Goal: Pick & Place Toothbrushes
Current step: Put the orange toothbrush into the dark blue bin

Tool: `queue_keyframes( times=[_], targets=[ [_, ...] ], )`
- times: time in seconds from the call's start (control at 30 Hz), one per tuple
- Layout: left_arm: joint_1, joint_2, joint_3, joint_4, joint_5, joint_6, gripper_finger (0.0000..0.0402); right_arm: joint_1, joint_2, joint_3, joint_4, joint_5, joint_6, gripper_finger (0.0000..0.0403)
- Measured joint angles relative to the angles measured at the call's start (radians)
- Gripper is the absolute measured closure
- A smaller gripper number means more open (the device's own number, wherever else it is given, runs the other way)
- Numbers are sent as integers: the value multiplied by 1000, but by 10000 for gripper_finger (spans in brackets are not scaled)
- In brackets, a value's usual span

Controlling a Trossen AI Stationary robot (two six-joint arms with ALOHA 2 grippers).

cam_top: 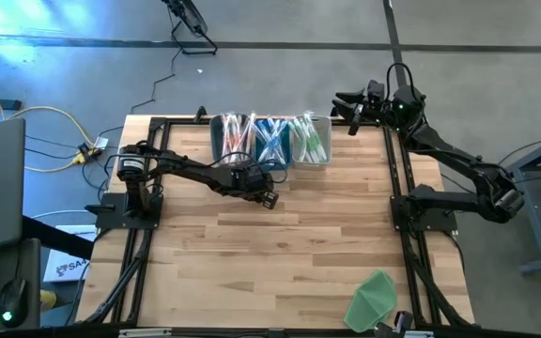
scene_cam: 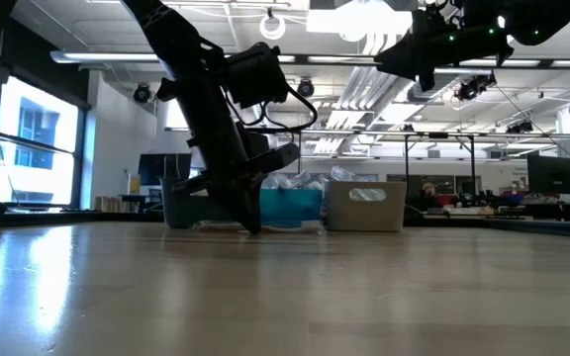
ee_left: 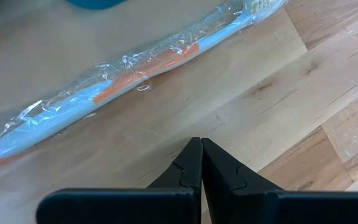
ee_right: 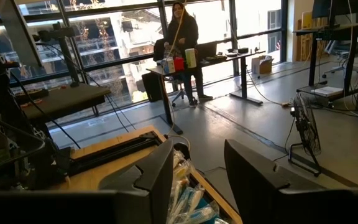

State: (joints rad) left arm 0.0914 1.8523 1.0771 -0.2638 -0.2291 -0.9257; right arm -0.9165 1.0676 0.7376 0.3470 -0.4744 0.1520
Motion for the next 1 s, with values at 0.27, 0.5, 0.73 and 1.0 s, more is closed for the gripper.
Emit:
queue_keyframes(
  times=[0.27,0.5,0.73,1.0],
  targets=[
    [0,0,0,0,0,0,402,0,0,0,0,0,0,267],
    [0,0,0,0,0,0,402,0,0,0,0,0,0,267],
    [0,0,0,1,0,0,402,0,0,0,0,0,0,267],
    [-1,-46,3,5,-20,40,402,0,0,0,0,0,0,267]
  ],
)
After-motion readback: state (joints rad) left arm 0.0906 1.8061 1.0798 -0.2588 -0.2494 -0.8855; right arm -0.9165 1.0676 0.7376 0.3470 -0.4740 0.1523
